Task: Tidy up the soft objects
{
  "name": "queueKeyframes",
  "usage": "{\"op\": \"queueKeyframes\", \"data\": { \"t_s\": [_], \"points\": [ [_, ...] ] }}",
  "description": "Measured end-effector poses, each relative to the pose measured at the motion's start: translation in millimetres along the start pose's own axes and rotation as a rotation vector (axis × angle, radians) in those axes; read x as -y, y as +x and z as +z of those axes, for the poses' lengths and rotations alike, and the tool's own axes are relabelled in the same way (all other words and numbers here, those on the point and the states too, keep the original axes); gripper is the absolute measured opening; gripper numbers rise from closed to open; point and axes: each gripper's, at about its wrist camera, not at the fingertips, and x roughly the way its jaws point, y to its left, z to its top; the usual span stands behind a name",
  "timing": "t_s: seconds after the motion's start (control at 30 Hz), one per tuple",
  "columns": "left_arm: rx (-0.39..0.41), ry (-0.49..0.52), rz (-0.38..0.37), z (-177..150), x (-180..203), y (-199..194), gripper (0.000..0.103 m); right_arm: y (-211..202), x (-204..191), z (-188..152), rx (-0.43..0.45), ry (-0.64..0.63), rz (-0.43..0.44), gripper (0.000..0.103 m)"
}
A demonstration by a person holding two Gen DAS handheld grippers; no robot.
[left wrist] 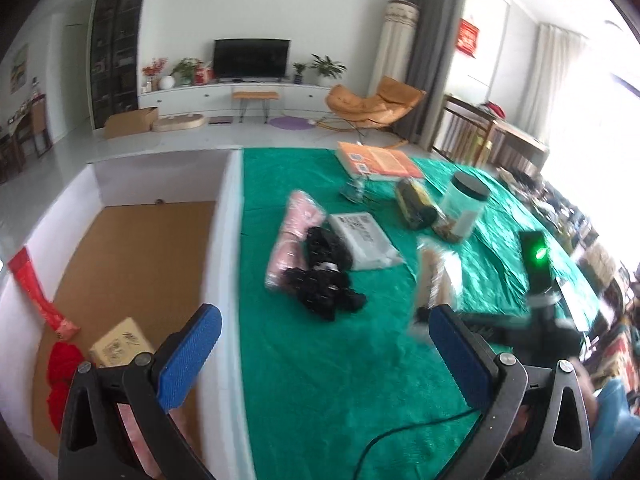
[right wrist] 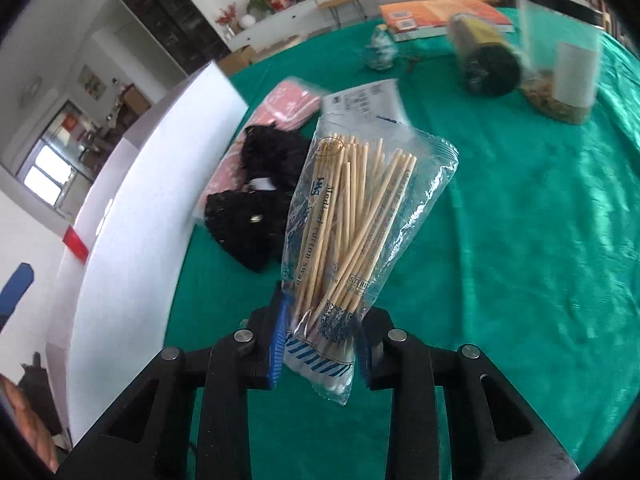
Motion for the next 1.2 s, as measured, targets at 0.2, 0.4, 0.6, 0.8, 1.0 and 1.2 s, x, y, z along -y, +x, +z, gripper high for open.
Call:
{"op": "queueKeyframes", "data": {
  "t_s": [0.2, 0.4, 0.6, 0.8, 1.0, 1.2],
  "points": [
    [-0.119, 0.044, -0.079, -12, 47, 62, 0.103, -70, 98, 31, 0.116, 0.014, -0.191, 0.040],
    [-0.183, 0.084, -0.031, -23, 71, 125, 0.103, -101, 187, 39, 0.207, 0.178, -0.311, 0.072],
    [-0.219, 0.149, -0.014, -42, 84, 157, 0.103, -91, 158, -19, 0.106, 0.138, -0.465, 0.073],
    [-0.228, 0.167, -0.016, -52, 88, 166, 0.103, -80, 132, -28, 0.128, 0.012, -0.590, 0.077],
    [-0.237, 0.199, 0.023, -53, 92, 170, 0.103, -74, 146, -27, 0.167, 0.060, -0.556, 0.087],
    [-0.238, 0.202, 0.024, -53, 92, 171, 0.103, -73, 144, -27, 0.171, 0.062, -0.554, 0.087]
  ]
}}
